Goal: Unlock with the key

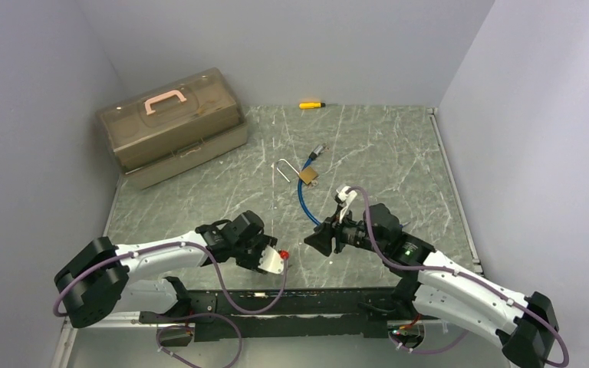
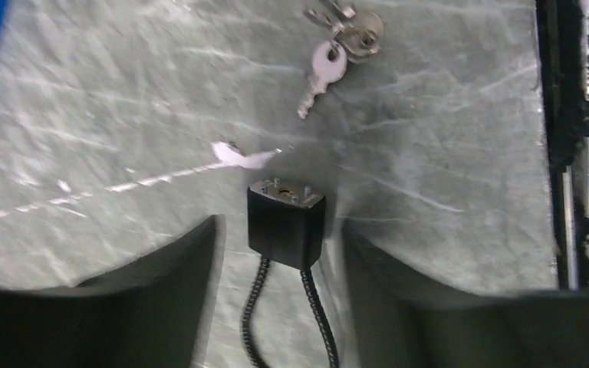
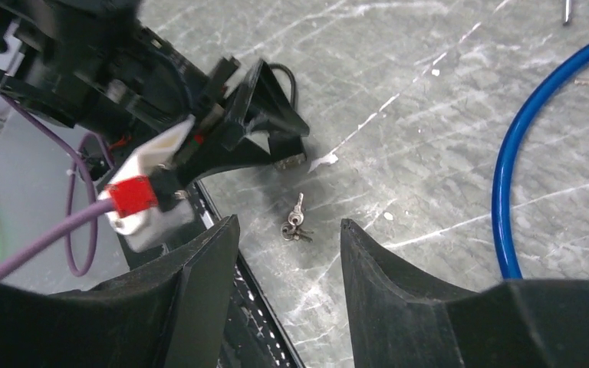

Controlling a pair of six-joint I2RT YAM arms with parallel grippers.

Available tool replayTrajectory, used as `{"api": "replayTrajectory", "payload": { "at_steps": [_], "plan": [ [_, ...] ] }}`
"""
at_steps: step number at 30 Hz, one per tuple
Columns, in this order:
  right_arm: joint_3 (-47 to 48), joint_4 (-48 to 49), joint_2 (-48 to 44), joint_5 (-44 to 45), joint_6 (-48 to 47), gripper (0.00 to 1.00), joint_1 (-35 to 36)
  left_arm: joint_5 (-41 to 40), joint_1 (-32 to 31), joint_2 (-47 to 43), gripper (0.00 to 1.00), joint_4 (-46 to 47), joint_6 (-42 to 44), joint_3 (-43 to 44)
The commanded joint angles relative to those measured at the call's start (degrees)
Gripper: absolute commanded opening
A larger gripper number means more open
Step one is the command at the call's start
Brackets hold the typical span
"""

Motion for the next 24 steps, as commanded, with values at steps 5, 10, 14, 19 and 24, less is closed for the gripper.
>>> {"api": "replayTrajectory", "payload": {
  "at_steps": [5,10,14,19,24],
  "plan": [
    [0.52,2.55,6.62,-0.26,-1.46,0.51,0.12,4.57,1.57,-2.03,0.99,-5.61,-5.43,9.38],
    [1.43,4.82,11.88,-3.88,-3.13,0.48,0.90,12.76,10.61,-1.01,0.99,-34.92,-6.63,32.03],
    [5.28,3.91,19.33,-3.83,-8.08,0.47,3.44,13.32,21.71,4.66,0.99,-52.88,-10.09,50.83],
    [9.70,3.81,28.71,-2.84,-11.64,0.46,8.03,11.18,32.45,7.89,0.99,-59.45,-13.39,57.86],
    [14.91,2.12,36.28,-0.81,-13.40,0.47,13.14,6.54,38.65,1.71,0.99,-54.07,-12.12,47.95]
  ]
}}
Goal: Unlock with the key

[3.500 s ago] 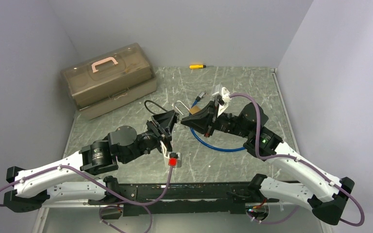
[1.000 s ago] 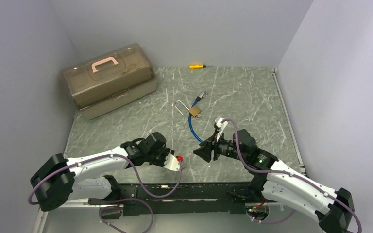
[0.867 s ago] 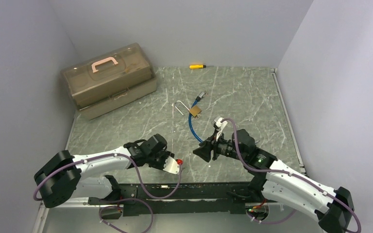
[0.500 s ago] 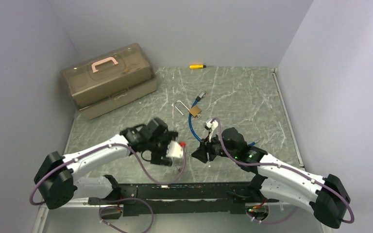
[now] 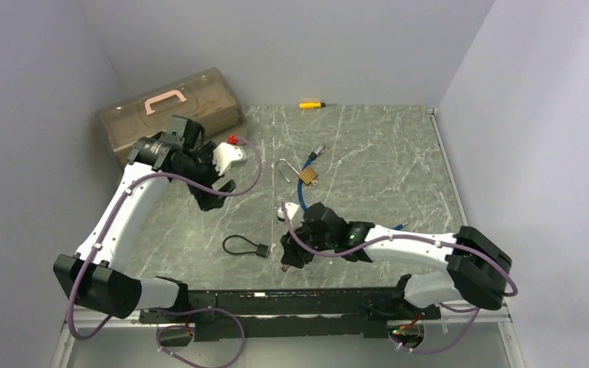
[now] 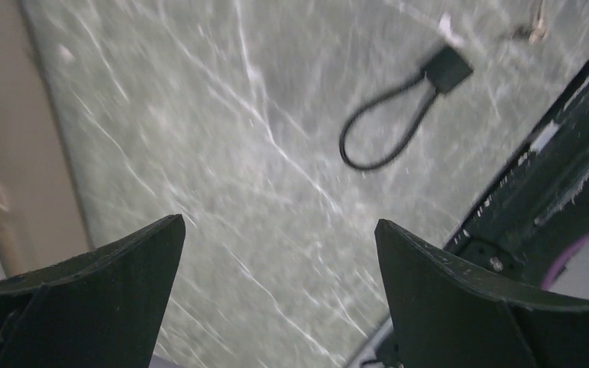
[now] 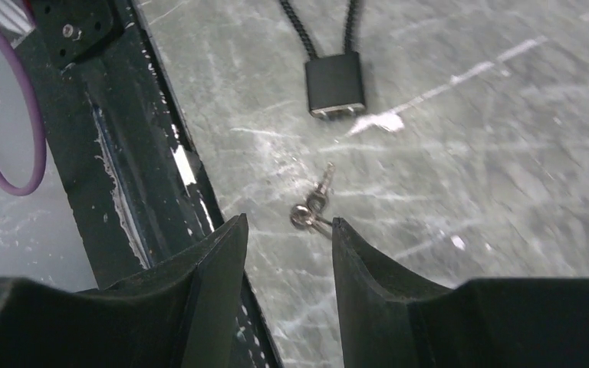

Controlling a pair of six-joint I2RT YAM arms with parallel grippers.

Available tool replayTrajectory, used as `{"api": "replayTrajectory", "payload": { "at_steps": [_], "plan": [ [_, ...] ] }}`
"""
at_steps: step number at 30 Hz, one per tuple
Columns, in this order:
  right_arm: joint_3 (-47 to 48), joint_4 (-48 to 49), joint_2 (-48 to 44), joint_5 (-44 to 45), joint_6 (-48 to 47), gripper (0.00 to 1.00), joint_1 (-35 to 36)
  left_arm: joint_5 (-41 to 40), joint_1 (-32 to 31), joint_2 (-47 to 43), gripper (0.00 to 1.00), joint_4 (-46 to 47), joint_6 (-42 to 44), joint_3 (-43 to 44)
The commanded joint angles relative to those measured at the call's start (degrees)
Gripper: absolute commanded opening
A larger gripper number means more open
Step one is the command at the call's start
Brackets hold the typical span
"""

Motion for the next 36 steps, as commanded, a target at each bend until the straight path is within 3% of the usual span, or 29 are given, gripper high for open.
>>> {"api": "replayTrajectory", "payload": {
  "at_steps": [1,6,17,25,29,36],
  "plan": [
    [6.11,0.30,5.30,2.39,-3.60,0.47,4.52,-2.79,3.62,-6.08,0.99,-1.64,0.14,-7.82],
    [6.64,2.71,11.32,7.77,-1.67,0.47,8.82,-3.40,4.49,-13.46,0.99,5.84,-0.89,-16.25],
    [5.05,4.32,16.50,22.16,1.69,0.40,13.32,-0.19,4.41,-17.13,1.00,7.08,-6.80,-20.62],
    [3.46,3.03,16.50,22.26,3.54,0.31,13.33,0.27,4.41,-22.40,0.99,16.39,-11.33,-25.41],
    [2.85,1.43,14.71,23.63,4.20,0.33,13.42,4.71,3.91,-23.30,0.99,17.46,-10.60,-27.22],
    [5.73,-2.99,17.05,24.67,3.40,0.32,13.76,4.24,3.52,-20.60,0.99,17.72,-12.54,-25.66]
  ]
}}
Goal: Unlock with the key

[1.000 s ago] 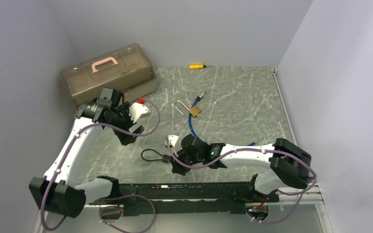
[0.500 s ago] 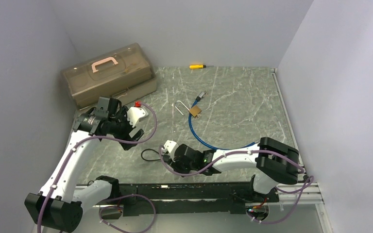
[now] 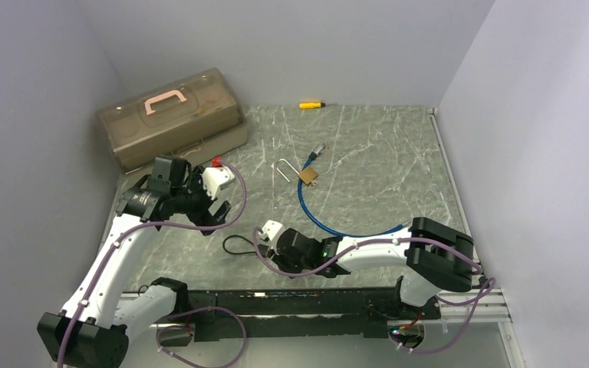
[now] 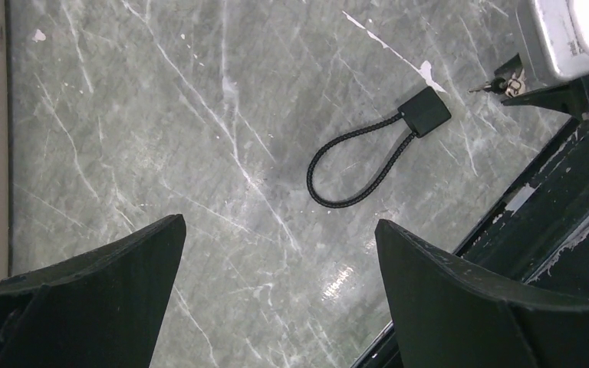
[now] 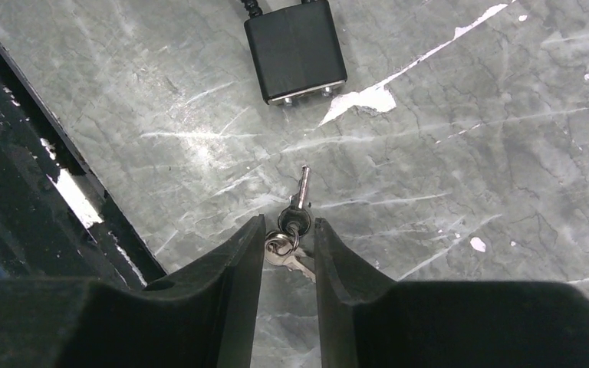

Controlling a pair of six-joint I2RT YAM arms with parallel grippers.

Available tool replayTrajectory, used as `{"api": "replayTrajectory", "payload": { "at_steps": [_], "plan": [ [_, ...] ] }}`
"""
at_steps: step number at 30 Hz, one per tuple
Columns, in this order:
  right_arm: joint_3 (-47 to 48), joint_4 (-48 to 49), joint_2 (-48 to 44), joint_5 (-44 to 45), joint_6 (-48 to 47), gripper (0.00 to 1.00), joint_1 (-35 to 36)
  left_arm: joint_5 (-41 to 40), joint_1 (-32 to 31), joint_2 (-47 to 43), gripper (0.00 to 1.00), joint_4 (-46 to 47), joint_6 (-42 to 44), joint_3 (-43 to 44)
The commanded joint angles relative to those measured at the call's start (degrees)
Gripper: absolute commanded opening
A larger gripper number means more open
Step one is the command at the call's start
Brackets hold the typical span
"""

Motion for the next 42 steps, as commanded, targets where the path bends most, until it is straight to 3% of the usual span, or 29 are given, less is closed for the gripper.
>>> {"api": "replayTrajectory", "payload": {
  "at_steps": [1,8,19,30,39,42],
  "plan": [
    [1.67,-4.47,1.90,1.82,0.30,0.30,0.53,0.67,-0.18,0.06,0.99,3.12,-2.41,1.05],
    [2.32,-4.28,1.60,3.93,0.46,0.00,0.64,1.08,-0.24,0.94,1.00,2.44,-1.84,2.64],
    [1.84,1.74,-12.45,2.78,-0.51,0.00,-0.32,12.24,-0.26,-1.87,0.99,6.31,2.76,-0.69],
    [4.86,4.43,-23.66,-5.11,2.15,0.00,-3.65,35.43,-0.50,-3.21,0.99,7.73,14.71,-7.09],
    [11.47,1.11,-22.74,-9.01,0.36,0.00,-4.02,41.39,-2.26,-2.12,0.99,3.57,20.53,-6.17],
    [12.84,0.67,-22.14,-10.29,0.10,0.00,-4.02,38.83,-2.60,-2.19,0.99,3.47,23.18,-5.43]
  ]
}}
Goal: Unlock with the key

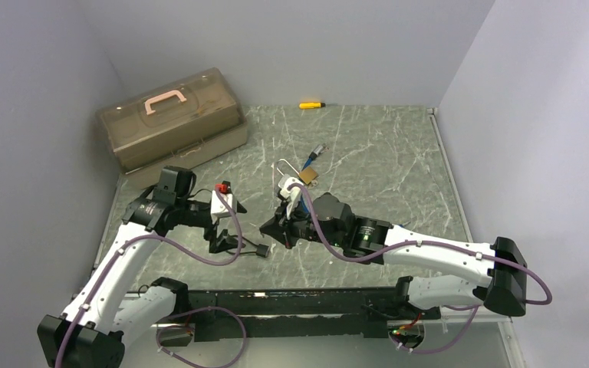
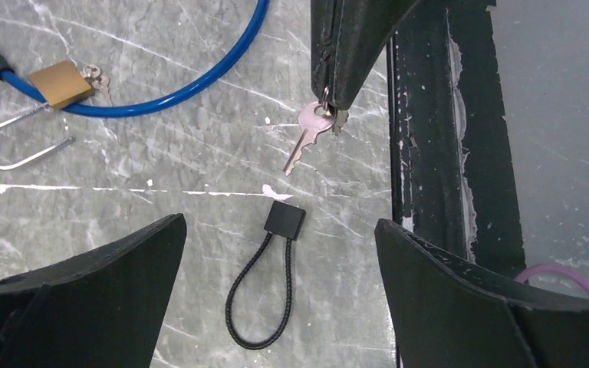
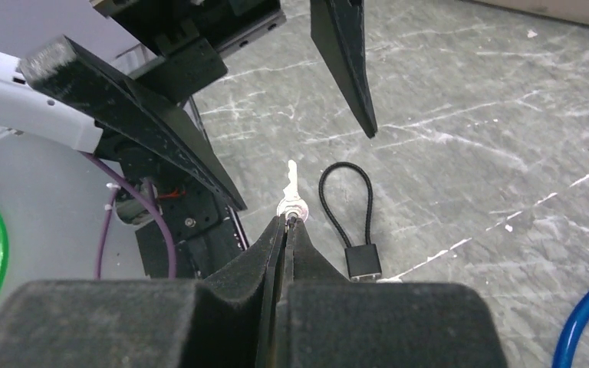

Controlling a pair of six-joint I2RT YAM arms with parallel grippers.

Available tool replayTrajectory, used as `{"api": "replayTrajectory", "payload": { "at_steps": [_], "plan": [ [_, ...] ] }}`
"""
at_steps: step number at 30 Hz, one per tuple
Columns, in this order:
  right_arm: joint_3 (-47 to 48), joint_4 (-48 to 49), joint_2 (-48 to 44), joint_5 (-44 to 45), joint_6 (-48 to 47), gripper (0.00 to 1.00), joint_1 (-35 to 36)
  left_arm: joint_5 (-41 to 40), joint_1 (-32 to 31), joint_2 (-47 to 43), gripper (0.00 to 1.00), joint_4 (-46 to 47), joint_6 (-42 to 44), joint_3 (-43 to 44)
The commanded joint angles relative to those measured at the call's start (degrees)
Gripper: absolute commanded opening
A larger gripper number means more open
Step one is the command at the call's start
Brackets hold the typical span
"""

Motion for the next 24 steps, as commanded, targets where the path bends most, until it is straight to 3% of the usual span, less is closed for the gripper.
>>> {"api": "replayTrajectory", "payload": {
  "at_steps": [1,7,13,19,22,24],
  "plan": [
    [3.61,-0.95,0.80,-3.15,-1.05,0.00,0.05,1.22,-0.81,0.11,0.99,-1.37,6.95,2.23],
    [4.75,-2.16,2.12,-4.01,-1.45,0.00,0.03,-5.66,-2.46,1.15,0.99,-1.22,10.05,5.41],
    [5.50,-4.36,2.28,-4.01,-2.46,0.00,0.04,-4.90,-2.83,1.90,0.99,-4.81,10.21,9.21],
    [6.22,-5.64,1.55,-4.31,-3.44,0.00,0.06,-19.30,-3.15,-2.54,0.99,-12.06,21.44,13.11],
    [5.64,-3.46,1.34,-4.92,-2.77,0.00,0.04,-20.63,-4.48,-9.83,0.99,-6.16,26.07,8.08],
    [5.93,-3.06,1.52,-5.33,-2.31,0.00,0.00,-23.03,-8.74,-16.15,0.99,0.88,25.94,2.71]
  ]
}}
